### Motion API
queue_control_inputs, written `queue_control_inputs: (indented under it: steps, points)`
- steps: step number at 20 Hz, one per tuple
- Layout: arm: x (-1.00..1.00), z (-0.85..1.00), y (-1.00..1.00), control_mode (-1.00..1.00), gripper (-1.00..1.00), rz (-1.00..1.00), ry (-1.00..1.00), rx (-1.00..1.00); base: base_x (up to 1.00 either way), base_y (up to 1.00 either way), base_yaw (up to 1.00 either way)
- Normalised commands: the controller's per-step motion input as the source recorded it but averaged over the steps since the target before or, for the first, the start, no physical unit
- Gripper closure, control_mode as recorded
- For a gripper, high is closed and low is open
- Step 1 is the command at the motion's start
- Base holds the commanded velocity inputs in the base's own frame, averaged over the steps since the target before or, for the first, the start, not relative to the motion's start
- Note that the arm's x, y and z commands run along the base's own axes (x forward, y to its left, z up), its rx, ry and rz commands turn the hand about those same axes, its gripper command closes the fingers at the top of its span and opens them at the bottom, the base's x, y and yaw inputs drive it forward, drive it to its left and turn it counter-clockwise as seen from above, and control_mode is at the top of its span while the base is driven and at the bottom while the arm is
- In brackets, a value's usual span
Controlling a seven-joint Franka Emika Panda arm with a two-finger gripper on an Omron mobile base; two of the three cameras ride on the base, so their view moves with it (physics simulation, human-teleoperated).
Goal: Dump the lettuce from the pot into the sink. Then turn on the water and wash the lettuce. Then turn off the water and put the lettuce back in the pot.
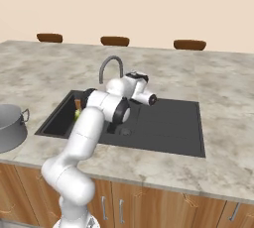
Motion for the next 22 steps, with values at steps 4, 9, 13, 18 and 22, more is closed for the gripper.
queue_control_inputs:
  steps: [4, 9, 13, 18, 22]
  points:
    - [-0.68, 1.0, -0.93, -1.0, -1.0, 0.45, -0.39, 0.2, 0.0, 0.0, 0.0]
    - [-0.3, 1.0, -1.0, -1.0, -1.0, 0.37, -0.33, 0.28, 0.0, 0.0, 0.0]
    - [-0.73, 0.96, -0.82, -1.0, -1.0, 0.35, -0.34, 0.18, 0.0, 0.0, 0.0]
    - [-1.0, 0.67, -0.19, -1.0, -1.0, 0.1, -0.15, -0.1, 0.0, 0.0, 0.0]
    - [-1.0, 0.02, 0.0, -1.0, -1.0, 0.0, -0.38, -0.5, 0.0, 0.0, 0.0]
